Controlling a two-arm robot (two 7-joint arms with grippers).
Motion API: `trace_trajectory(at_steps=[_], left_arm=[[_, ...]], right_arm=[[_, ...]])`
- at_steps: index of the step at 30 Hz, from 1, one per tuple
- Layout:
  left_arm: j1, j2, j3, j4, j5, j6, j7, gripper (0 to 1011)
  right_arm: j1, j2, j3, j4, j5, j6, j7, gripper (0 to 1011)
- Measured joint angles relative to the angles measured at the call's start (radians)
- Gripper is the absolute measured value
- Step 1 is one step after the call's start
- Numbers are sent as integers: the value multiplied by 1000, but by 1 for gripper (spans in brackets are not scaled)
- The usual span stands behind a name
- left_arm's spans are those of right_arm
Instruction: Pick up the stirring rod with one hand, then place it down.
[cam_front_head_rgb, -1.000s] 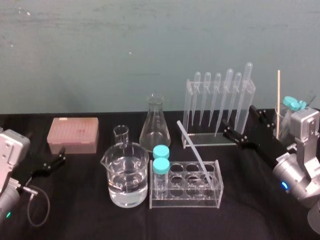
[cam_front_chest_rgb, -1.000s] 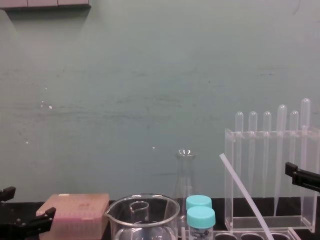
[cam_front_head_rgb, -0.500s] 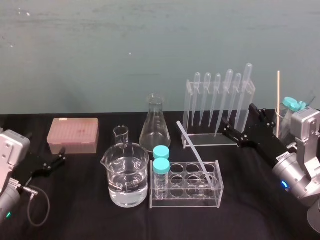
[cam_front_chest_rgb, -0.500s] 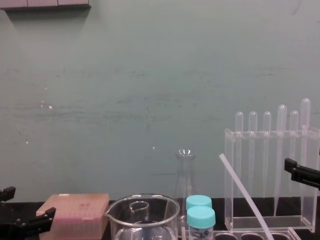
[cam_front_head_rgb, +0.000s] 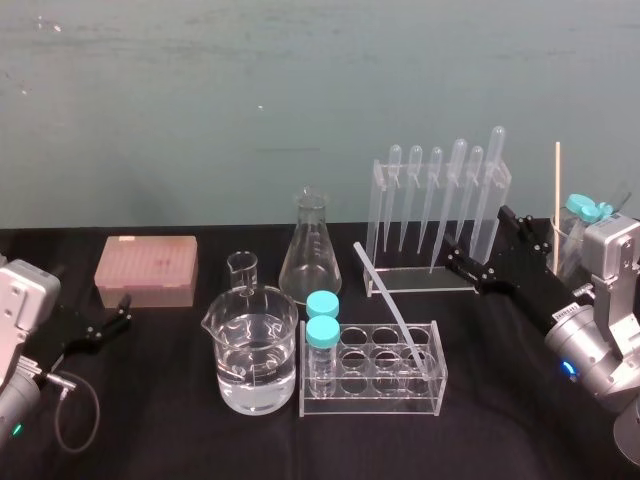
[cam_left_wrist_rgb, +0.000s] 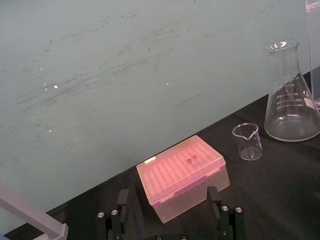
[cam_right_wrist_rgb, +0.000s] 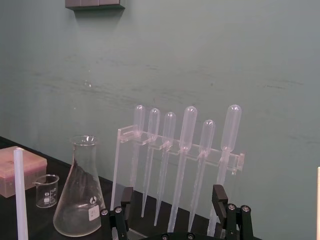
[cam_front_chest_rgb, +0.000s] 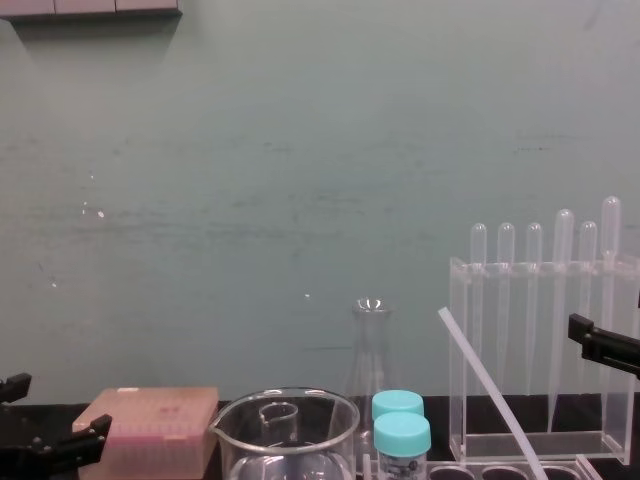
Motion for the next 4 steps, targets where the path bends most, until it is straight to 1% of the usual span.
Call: trace_trajectory(at_steps=[4], left_arm=[[0,0,0,0,0,0,0,1000]], right_arm=[[0,0,0,0,0,-1,0,1000]])
